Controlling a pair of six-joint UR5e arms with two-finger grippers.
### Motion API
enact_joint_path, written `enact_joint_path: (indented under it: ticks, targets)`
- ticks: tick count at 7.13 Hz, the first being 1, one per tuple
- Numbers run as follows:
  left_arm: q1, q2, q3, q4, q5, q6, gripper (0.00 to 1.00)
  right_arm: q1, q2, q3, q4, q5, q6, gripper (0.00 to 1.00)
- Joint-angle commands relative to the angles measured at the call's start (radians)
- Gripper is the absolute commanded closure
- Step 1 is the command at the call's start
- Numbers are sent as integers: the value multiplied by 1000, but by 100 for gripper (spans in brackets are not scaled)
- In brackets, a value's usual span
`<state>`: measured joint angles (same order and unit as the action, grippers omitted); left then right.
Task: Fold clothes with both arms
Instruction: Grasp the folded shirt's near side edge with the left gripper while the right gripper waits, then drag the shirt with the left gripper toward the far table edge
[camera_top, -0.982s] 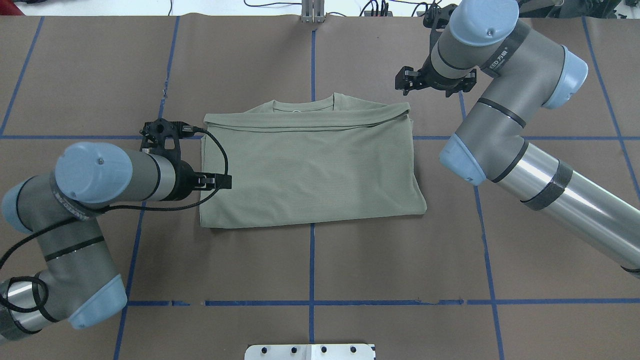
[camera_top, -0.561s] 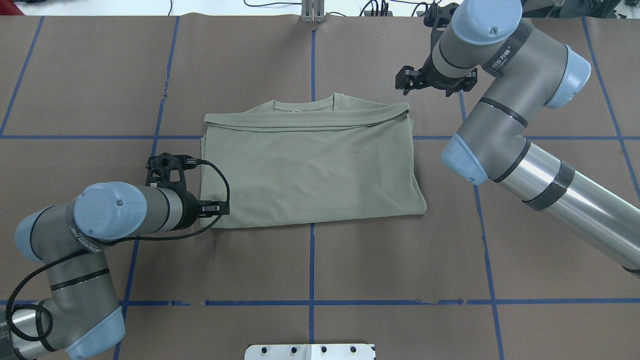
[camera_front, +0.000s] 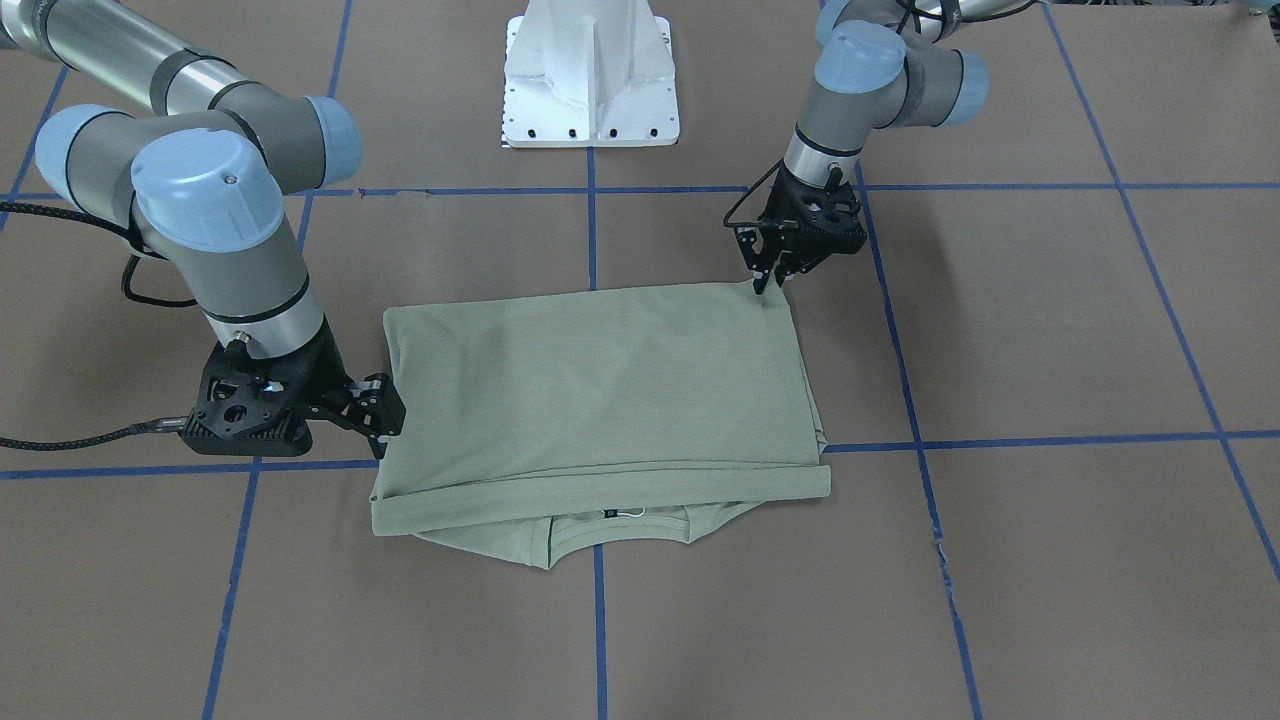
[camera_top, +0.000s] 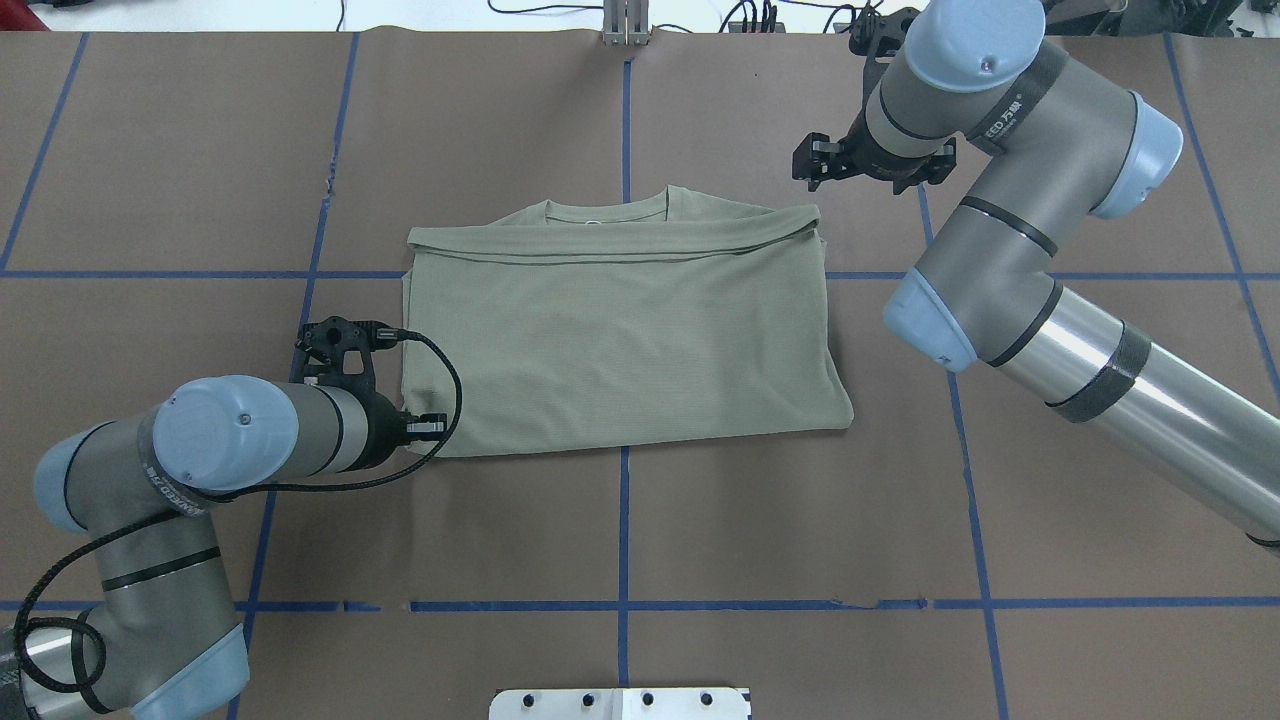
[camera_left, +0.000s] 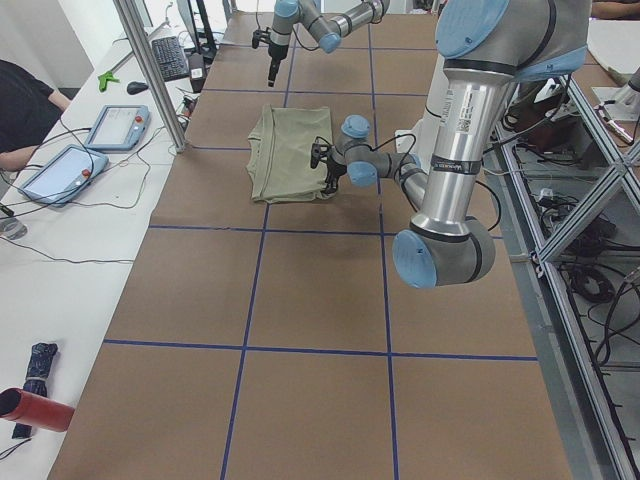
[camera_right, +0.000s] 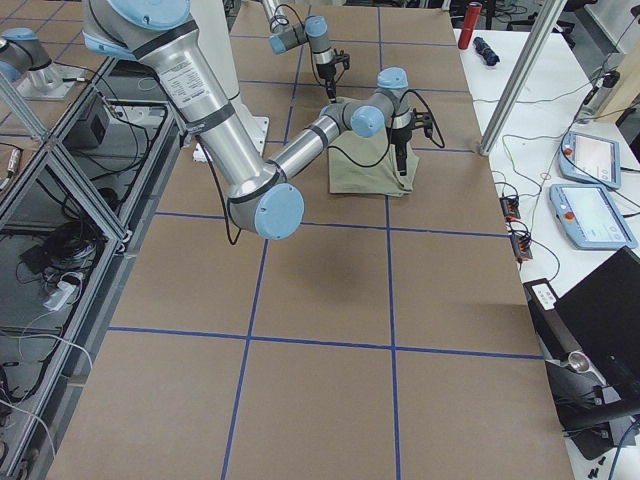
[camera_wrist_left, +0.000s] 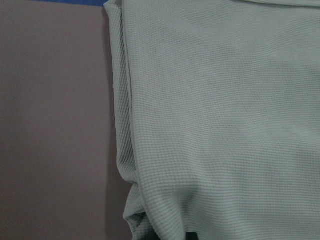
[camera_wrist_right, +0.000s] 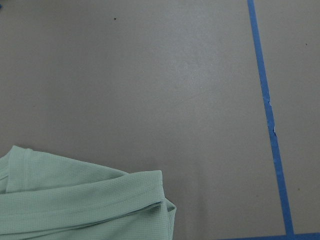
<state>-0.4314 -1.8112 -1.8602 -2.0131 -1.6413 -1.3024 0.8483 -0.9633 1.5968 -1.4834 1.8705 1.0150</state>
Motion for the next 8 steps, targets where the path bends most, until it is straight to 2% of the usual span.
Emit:
enact_joint_path:
  ticks: [1,3,4,5,7,8]
  targets:
    - [-15,62,-34,1,0,103,100,0,0,-1,0,-1,-1,0]
    - [-157,67,7,1,1,290,100,-2,0,-3,0,-1,1,0]
    - [-238,58,65,-1,0,360,100,-3,-2,-3,0,-2,7,0]
    - [-321,0,146,-4,-2,456,100,-3,-2,-3,0,-2,10,0]
    - [-439,-214,406,-18,-2,543,100,-6,-3,-2,0,-2,11,0]
    - [-481,-318,608,-135,-2,590,100,-6,-3,-2,0,-4,13,0]
